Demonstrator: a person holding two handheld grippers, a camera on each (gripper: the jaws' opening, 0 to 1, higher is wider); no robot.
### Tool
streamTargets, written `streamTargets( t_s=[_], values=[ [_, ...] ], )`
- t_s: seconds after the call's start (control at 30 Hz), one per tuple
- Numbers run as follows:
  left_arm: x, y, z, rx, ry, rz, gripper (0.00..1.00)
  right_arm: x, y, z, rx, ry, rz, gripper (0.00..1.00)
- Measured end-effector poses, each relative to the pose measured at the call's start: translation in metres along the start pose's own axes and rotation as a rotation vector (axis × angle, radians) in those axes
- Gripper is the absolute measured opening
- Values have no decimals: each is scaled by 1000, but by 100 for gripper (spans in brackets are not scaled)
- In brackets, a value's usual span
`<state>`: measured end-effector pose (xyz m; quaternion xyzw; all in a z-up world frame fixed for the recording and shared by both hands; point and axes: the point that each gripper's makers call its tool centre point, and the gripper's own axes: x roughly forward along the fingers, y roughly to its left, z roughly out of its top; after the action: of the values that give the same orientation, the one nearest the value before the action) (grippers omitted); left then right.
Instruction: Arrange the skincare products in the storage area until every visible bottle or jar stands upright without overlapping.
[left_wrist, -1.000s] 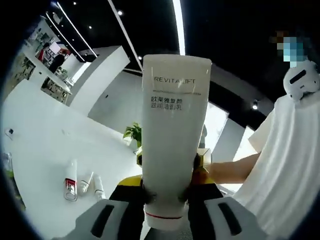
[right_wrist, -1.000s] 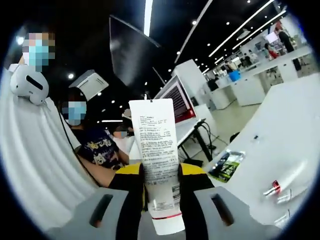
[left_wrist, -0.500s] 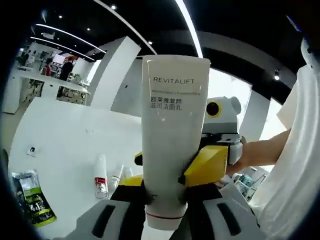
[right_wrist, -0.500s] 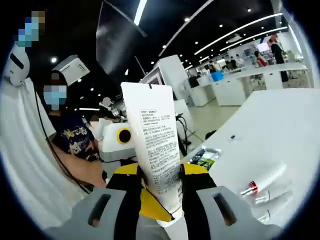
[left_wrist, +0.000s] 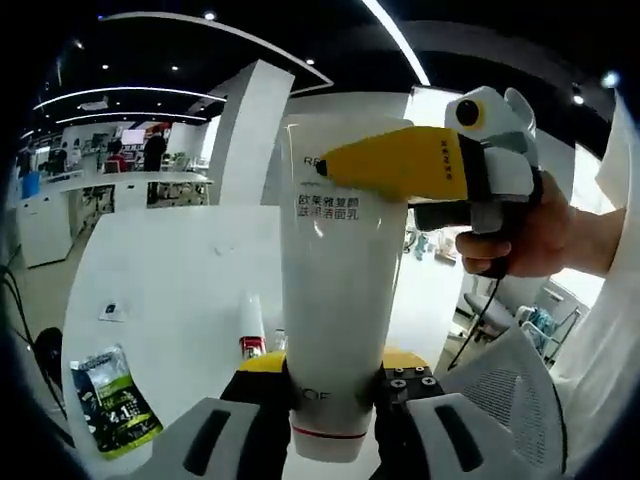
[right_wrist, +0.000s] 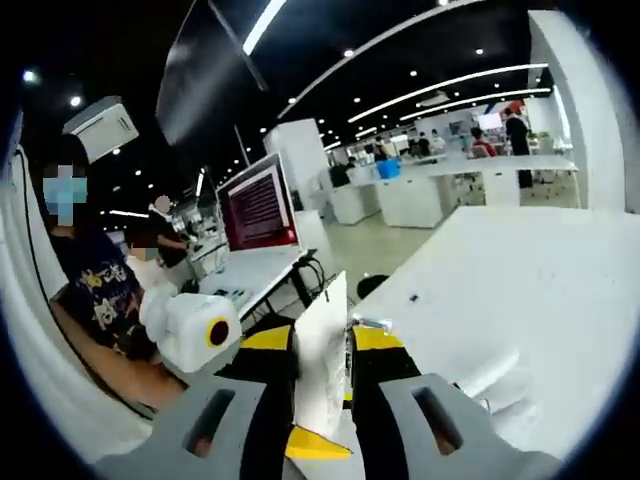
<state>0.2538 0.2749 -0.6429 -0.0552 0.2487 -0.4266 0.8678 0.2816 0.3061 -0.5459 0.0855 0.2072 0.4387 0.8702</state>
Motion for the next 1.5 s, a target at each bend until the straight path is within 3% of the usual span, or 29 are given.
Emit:
streamTargets(
  t_s=[0.13,0.2,0.5,0.57,0.6,0.67,0.7,0.77,0.8,0.9,0.97,1.0,1.07,1.17,1.33,1.4,1.5],
  values=[
    [-3,3,1,4,-7,25,32,-2,-5,-2,142,-1,-48,12],
    [-3,6,0,42,0,53,32,-2,-6,-1,105,-6,-49,8],
    [3,0,3,34,-22,15,34,-9,-7,3,39,-15,-31,4],
    [4,-6,4,21,-31,-45,34,-12,0,2,-7,7,49,5],
    [3,-12,8,29,-57,-99,34,-14,-2,2,-26,15,47,4],
    [0,-21,10,14,-75,-170,36,-20,8,3,-53,22,150,5],
    [-4,-28,17,20,-114,-221,37,-23,10,4,-90,25,160,5],
    [-12,-38,29,9,-156,-299,37,-30,22,-1,-101,58,251,5],
    [-14,-42,32,4,-164,-324,37,-34,28,-3,-150,73,295,5],
    [-22,-56,33,15,-151,-428,36,-41,39,-3,-163,82,368,5],
    [-26,-67,27,13,-119,-510,31,-45,46,1,-160,73,413,5],
    [-25,-65,27,18,-124,-489,27,-47,49,2,-150,77,432,5],
    [-27,-69,28,21,-124,-529,26,-47,52,2,-151,79,446,5],
    [-25,-67,28,62,-137,-501,25,-46,52,1,-162,75,446,6],
    [-23,-68,23,8,-113,-471,21,-44,46,-1,-162,82,419,9],
    [-18,-61,15,35,-73,-410,20,-41,41,-12,-191,139,390,11],
    [-16,-58,10,65,-54,-381,19,-39,34,-24,-266,210,365,14]
  ],
)
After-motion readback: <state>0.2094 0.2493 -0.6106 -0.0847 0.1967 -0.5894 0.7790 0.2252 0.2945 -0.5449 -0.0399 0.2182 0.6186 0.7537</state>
